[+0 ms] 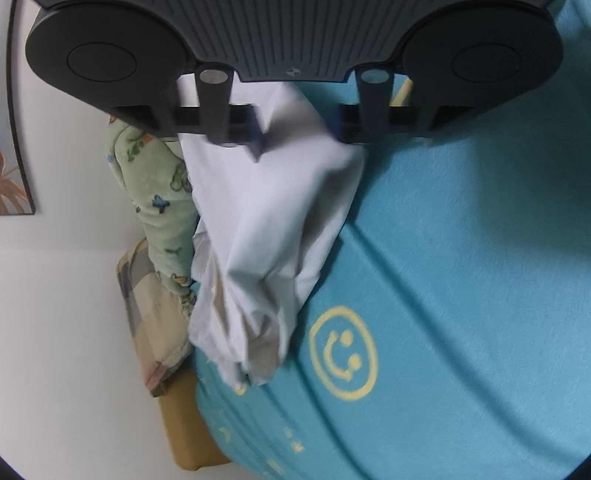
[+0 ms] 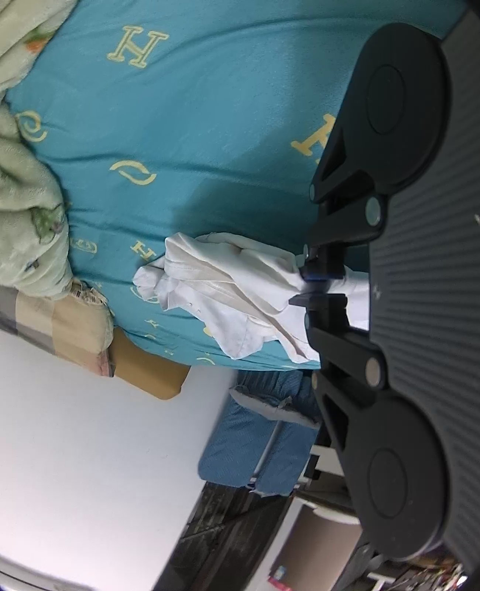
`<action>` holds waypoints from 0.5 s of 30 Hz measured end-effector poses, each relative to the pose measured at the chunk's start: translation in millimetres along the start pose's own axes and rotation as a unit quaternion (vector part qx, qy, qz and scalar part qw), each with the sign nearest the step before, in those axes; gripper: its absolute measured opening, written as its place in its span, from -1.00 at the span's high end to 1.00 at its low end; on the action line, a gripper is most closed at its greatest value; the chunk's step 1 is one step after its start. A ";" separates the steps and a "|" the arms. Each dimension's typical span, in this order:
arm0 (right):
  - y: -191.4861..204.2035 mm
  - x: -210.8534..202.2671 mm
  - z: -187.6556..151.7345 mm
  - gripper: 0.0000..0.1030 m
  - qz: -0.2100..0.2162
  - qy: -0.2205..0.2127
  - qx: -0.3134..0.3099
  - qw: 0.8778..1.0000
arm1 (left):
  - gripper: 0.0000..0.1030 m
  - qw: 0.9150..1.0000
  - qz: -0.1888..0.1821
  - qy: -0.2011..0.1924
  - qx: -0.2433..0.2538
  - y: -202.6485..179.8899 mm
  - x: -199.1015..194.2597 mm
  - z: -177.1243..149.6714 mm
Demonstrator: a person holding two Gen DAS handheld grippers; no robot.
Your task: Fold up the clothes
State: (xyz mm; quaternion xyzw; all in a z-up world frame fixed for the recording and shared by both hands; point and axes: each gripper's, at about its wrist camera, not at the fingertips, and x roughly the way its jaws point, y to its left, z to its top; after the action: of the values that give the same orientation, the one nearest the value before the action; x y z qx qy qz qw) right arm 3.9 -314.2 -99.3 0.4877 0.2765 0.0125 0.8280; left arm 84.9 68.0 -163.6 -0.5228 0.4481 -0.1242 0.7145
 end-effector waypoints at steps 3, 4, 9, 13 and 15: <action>5.2 -1.5 -0.7 0.82 -0.009 -0.004 -0.024 1.000 | 0.84 0.998 -0.014 -0.034 0.044 -14.4 -14.5 -3.3; 5.8 -2.9 -0.8 0.82 -0.010 -0.005 -0.028 1.000 | 0.85 0.997 -0.018 -0.046 0.062 -20.7 -20.6 -5.4; 16.0 -21.2 -2.6 0.82 0.011 -0.018 -0.045 0.999 | 0.87 0.983 -0.037 -0.092 0.155 -62.3 -50.2 -33.2; 40.7 -61.7 -14.1 0.82 0.054 -0.061 -0.092 0.992 | 0.88 0.971 -0.058 -0.119 0.199 -85.4 -94.2 -55.0; 50.0 -85.9 -25.1 0.82 0.072 -0.086 -0.111 0.987 | 0.88 0.963 -0.070 -0.135 0.222 -98.8 -116.2 -65.1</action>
State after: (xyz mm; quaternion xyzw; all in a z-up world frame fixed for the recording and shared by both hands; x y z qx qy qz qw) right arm -68.2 -292.9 -29.5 0.4104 0.1649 0.0606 0.8948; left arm -2.4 59.9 -22.8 -0.3924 0.2714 -0.1986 0.8561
